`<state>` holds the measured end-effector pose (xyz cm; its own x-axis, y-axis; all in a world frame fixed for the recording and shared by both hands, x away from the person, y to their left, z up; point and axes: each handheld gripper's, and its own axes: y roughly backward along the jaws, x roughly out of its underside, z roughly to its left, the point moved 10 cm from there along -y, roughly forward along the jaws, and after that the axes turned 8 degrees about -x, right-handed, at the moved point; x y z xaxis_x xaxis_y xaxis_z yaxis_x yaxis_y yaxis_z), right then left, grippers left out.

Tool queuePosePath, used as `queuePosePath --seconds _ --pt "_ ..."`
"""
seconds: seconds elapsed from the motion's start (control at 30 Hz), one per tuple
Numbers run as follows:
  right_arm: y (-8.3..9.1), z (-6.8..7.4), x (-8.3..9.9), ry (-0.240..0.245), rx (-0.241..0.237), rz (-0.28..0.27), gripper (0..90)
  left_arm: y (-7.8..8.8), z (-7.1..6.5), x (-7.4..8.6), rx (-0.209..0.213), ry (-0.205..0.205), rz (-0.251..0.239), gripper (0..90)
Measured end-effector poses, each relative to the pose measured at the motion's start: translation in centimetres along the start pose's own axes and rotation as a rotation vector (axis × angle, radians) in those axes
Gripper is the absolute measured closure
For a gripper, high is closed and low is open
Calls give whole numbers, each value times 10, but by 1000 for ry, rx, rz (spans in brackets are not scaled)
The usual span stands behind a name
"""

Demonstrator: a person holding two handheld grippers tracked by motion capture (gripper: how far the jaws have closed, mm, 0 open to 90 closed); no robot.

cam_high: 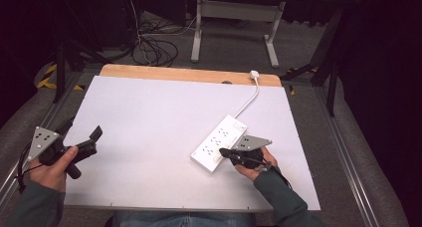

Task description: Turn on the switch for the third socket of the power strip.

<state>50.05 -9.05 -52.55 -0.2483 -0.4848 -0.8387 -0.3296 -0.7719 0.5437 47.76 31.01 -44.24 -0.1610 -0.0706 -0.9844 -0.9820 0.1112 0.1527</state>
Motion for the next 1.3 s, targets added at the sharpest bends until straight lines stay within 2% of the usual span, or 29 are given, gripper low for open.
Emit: queuePosePath --seconds 0.83,1.3 --pt "-7 1 5 10 -4 41 900 0 1 1 -3 -1 1 26" --pt "-8 0 5 6 -8 40 900 1 1 1 -4 -3 3 26"
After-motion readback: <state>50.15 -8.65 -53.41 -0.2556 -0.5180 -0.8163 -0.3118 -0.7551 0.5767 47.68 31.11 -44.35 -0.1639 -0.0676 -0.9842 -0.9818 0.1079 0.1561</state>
